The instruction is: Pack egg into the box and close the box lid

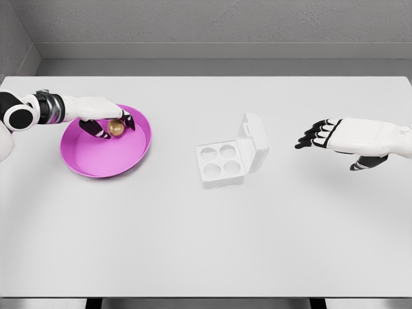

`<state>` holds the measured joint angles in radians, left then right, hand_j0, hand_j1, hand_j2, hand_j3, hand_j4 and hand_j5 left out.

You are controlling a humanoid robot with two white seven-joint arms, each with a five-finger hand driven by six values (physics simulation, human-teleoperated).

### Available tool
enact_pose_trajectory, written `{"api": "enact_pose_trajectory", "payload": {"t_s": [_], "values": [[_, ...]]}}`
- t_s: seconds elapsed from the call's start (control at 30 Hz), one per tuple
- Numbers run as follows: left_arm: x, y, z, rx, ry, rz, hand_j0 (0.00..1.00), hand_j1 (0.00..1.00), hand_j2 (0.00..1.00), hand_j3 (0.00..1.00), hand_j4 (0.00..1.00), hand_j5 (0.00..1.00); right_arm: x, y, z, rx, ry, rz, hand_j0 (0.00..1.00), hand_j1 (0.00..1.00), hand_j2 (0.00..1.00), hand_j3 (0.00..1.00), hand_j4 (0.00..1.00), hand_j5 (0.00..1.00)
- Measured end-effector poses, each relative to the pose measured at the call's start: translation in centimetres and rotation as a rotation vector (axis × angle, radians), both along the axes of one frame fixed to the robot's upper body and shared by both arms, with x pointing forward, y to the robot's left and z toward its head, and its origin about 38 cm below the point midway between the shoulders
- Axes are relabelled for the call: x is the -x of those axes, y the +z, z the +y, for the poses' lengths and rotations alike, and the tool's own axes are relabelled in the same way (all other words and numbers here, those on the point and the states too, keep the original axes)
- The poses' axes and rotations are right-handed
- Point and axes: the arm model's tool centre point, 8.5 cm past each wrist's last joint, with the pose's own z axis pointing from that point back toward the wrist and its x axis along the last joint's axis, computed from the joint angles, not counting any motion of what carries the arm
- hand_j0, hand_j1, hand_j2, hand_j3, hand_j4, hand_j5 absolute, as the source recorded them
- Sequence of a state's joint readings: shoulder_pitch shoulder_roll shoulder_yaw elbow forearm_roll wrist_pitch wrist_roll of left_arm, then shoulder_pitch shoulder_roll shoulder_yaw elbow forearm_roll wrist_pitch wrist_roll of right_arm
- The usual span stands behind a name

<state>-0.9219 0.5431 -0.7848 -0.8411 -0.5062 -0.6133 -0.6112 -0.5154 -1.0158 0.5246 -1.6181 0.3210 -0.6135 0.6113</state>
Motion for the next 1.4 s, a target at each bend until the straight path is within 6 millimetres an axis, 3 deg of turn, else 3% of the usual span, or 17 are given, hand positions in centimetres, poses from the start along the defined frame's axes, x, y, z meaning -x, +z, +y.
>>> {"api": "enact_pose_trajectory", "payload": {"t_s": [0.4, 0.47, 0.9, 1.17, 1.4], "values": [[0.0, -0.1, -0.1, -0.003, -0.001, 0.0, 0.63, 0.63, 0.63, 0.63, 0.63, 0.63, 0.0, 0.1, -0.1, 0.004, -0.002, 0.0, 1.0, 1.0, 1.0, 1.0, 1.0, 1.0], [0.0, -0.1, -0.2, -0.004, -0.002, -0.001, 0.54, 0.54, 0.54, 0.54, 0.54, 0.54, 0.0, 0.1, -0.2, 0.006, -0.002, 0.0, 1.0, 1.0, 1.0, 1.0, 1.0, 1.0], [0.0, 0.0, -0.3, -0.007, -0.008, -0.005, 0.36, 0.36, 0.36, 0.36, 0.36, 0.36, 0.1, 0.0, -0.2, 0.007, -0.002, 0.002, 1.0, 1.0, 1.0, 1.0, 1.0, 1.0], [0.2, 1.2, -1.0, -0.005, -0.045, -0.035, 0.35, 0.35, 0.35, 0.35, 0.35, 0.35, 0.2, -0.2, -0.1, 0.008, 0.0, 0.008, 1.0, 1.0, 1.0, 1.0, 1.0, 1.0], [1.3, 3.1, -3.2, 0.036, -0.135, -0.086, 0.35, 0.35, 0.35, 0.35, 0.35, 0.35, 0.2, -0.3, -0.1, 0.009, 0.001, 0.011, 1.0, 1.0, 1.0, 1.0, 1.0, 1.0]]}}
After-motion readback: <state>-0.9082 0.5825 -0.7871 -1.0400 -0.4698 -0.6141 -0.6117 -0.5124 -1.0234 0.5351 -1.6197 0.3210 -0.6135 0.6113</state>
